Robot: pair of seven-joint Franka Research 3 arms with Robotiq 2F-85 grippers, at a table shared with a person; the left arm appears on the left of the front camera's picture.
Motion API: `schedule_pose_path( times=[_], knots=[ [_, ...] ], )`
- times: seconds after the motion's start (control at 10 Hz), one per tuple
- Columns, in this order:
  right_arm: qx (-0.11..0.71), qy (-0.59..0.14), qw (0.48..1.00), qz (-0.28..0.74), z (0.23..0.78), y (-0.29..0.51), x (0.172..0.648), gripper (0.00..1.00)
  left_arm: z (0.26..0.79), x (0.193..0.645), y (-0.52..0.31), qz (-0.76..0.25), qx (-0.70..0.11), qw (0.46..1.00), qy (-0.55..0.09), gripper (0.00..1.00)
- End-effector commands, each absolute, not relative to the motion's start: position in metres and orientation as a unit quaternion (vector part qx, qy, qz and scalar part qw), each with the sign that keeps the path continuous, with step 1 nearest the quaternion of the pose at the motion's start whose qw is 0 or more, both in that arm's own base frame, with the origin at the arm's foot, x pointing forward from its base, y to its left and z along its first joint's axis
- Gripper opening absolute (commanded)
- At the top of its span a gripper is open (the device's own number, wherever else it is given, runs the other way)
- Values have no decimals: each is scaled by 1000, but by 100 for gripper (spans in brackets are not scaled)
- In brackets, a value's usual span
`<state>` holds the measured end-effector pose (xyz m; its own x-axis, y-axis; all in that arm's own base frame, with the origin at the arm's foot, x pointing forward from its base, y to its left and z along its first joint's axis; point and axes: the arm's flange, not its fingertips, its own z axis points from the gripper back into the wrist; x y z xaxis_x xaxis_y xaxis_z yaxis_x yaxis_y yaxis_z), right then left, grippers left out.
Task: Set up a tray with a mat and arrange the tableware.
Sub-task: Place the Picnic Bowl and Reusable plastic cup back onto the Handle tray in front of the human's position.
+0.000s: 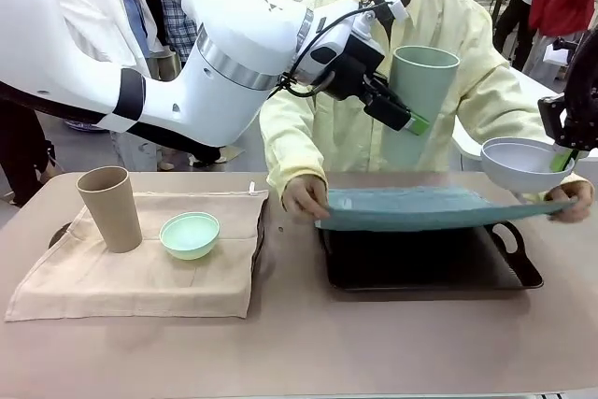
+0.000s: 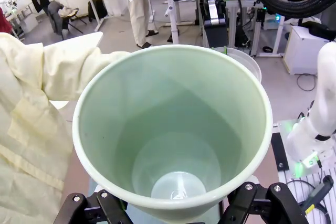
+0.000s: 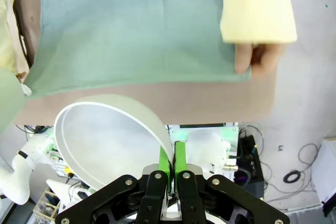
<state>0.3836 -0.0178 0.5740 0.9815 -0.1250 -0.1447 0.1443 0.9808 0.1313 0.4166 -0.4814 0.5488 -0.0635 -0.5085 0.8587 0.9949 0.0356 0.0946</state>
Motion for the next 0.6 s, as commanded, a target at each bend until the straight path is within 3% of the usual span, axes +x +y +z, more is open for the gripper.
schedule_pose_path(
  times=[0.0, 0.5],
  knots=[
    [71, 69, 993, -68, 572, -18, 381, 0, 552, 418, -483, -622, -315, 602, -390, 33],
    [71, 69, 993, -68, 572, -18, 381, 0, 552, 418, -483, -622, -315, 602, -390, 33]
  ],
)
